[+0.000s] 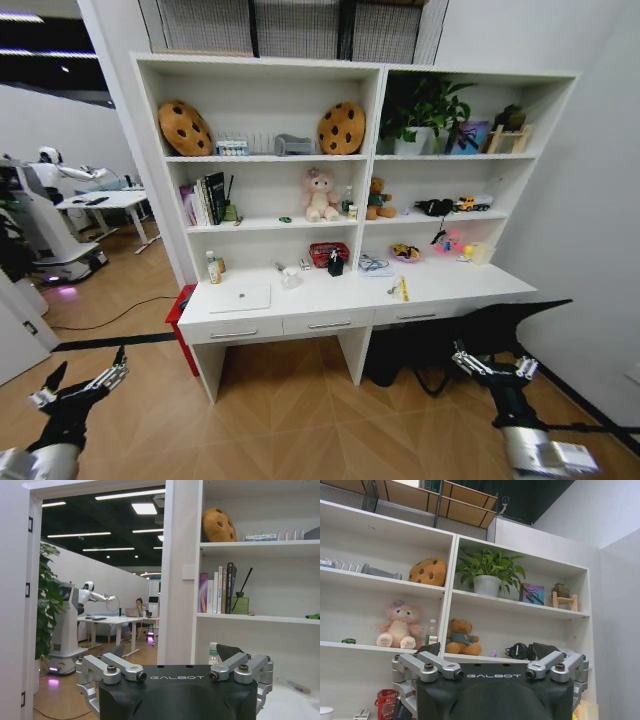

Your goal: Organize the objects on the table.

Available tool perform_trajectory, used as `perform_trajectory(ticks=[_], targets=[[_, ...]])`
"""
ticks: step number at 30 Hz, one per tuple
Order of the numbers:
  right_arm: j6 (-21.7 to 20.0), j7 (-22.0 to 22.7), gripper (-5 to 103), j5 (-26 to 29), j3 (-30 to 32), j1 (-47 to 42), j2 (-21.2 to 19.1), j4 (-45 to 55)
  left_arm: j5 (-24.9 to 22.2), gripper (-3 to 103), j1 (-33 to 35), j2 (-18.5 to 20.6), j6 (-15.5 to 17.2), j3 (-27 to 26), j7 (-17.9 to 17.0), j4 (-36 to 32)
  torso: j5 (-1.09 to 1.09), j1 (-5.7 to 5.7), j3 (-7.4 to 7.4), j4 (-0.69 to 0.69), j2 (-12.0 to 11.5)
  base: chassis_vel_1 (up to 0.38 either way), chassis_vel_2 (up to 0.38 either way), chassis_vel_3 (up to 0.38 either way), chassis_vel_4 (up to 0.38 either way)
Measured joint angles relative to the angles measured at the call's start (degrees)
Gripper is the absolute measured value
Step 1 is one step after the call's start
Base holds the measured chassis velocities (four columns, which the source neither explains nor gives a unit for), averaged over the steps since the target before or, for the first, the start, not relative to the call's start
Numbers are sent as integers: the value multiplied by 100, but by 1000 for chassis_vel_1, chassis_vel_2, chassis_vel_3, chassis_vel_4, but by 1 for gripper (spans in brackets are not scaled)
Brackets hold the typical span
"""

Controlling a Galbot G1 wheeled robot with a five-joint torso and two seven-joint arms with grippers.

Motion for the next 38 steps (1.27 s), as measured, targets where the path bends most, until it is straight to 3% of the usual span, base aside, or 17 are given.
perform_trajectory(ticks=[38], targets=[[0, 0, 100, 0, 0, -1, 0, 0, 0, 100, 0, 0, 0, 0, -2, 0, 0, 1, 0, 0, -1, 0, 0, 0, 0]])
